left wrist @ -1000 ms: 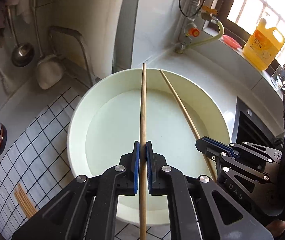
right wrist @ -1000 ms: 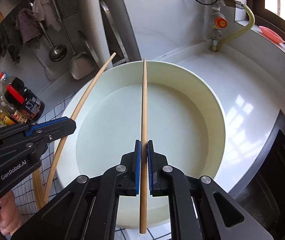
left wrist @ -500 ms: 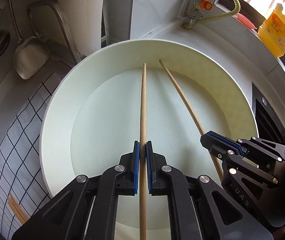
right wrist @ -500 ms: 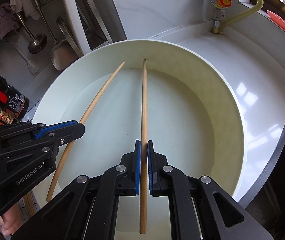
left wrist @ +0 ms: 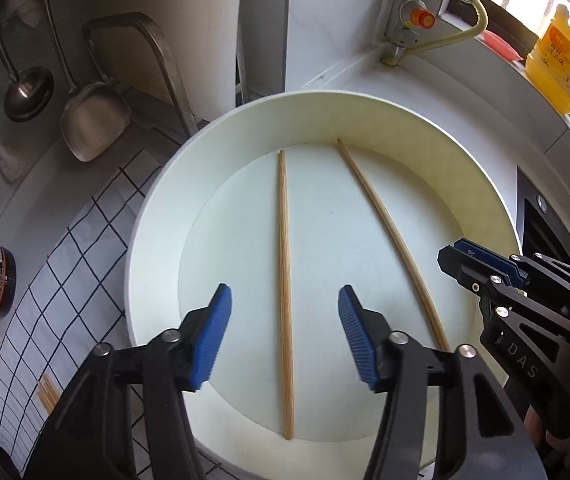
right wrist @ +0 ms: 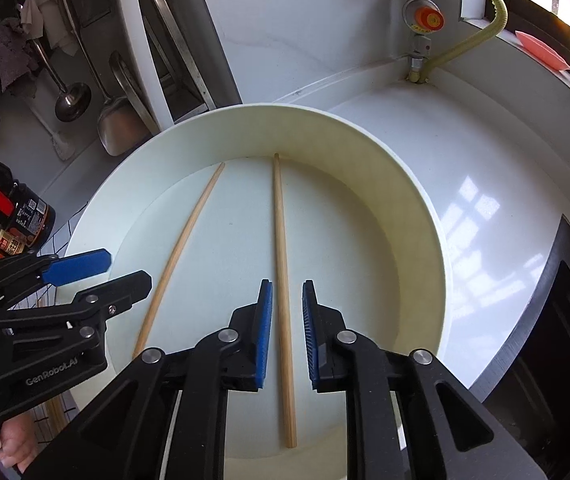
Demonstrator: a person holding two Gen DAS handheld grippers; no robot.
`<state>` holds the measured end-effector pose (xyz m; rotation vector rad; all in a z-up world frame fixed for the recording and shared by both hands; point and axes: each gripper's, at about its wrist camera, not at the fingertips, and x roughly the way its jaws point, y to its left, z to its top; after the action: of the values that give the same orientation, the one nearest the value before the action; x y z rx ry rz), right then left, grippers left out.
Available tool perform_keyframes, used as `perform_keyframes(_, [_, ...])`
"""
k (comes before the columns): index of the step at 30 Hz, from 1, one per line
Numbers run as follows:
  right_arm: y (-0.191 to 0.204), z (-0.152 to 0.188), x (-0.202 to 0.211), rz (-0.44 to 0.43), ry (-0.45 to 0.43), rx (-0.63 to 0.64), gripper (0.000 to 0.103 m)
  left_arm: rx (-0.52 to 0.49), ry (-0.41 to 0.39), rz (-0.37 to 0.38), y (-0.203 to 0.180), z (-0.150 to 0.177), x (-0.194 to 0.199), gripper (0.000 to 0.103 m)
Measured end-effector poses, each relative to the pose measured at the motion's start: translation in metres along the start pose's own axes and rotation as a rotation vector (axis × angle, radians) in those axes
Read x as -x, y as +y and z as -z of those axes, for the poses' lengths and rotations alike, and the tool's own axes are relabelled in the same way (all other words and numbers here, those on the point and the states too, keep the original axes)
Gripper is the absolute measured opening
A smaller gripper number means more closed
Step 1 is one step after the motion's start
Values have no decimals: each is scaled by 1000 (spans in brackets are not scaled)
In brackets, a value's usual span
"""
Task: Organize utensils
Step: 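Open the left gripper to drop its chopstick while the right gripper releases its own, then move both open grippers back over the remaining chopsticks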
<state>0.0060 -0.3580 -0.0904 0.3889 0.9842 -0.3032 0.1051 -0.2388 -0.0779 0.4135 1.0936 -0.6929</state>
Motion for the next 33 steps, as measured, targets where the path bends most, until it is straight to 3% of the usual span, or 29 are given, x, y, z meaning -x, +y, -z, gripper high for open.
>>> perform_keyframes(5, [2,4,10,-19,-8,1,19,27,-19,-27,10,9,17,67])
perform_keyframes(10, [8,11,24,-40,-27,13,27,64,-32,-49,19,22,34,68])
perform_keyframes(14, [13,17,35,-59,-45,22,27,99,-42,-56,26,33,46,73])
perform_keyframes(33, [36,52,69,-125,-78,69,35,215,-60,-126,53,89,91,73])
